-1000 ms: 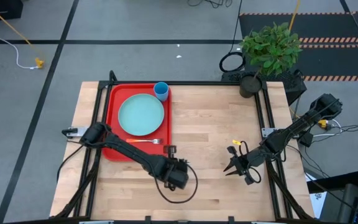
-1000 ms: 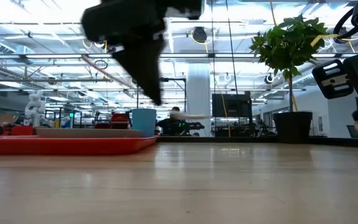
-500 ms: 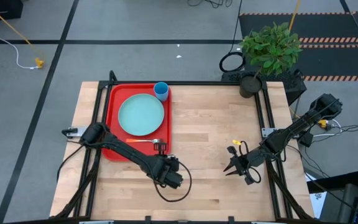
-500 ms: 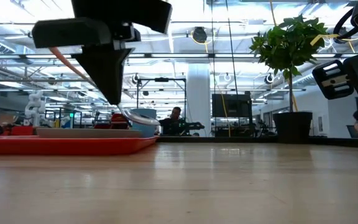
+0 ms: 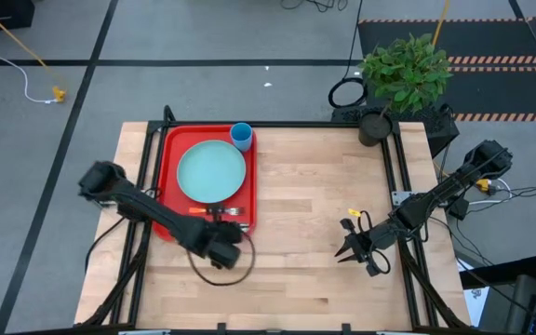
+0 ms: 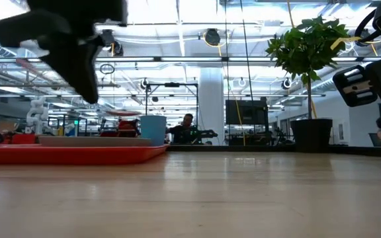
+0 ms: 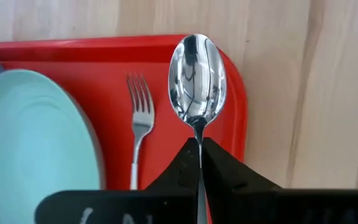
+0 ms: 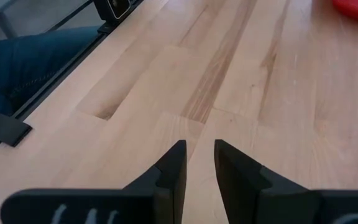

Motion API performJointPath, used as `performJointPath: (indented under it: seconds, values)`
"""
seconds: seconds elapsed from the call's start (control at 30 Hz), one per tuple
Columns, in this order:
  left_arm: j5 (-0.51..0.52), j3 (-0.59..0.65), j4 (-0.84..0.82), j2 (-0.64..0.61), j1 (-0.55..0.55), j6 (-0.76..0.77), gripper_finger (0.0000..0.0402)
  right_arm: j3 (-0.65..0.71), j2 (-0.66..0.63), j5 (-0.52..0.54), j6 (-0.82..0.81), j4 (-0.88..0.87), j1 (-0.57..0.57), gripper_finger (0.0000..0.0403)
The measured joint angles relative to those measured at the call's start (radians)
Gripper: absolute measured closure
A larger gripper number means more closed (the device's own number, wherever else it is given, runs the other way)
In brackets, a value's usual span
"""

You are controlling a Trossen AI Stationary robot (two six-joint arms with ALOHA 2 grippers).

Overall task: Pick and place plate/cup/fork/spoon on tray
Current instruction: Put the orange spoon on the red serving tray to the right of the orange fork

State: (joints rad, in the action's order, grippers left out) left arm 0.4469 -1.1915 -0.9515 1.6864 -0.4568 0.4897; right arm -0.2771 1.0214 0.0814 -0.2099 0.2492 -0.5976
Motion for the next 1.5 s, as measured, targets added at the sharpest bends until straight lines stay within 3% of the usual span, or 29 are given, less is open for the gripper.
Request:
performJointPath:
  seconds: [0.23,0.4,0.87,1.17,1.5]
  values:
    - [0.0,0.279,0.235,-0.156,-0.004,0.003,0.0395,0.0,0.0,0.0,0.012,0.015,0.0,0.033]
    - [-0.006,0.377,0.334,-0.172,-0.004,0.008,0.0393,0.0,0.0,0.001,0.013,0.02,0.0,0.033]
    - [-0.001,0.412,0.354,-0.172,-0.003,-0.029,0.039,0.0,0.0,0.001,0.012,0.023,0.0,0.033]
    - [-0.001,0.517,0.539,-0.172,0.003,-0.036,0.0386,0.0,0.0,0.001,0.006,0.022,0.0,0.033]
    - [0.007,0.556,0.566,-0.171,0.004,-0.022,0.0377,0.0,0.0,0.002,0.012,0.023,0.0,0.033]
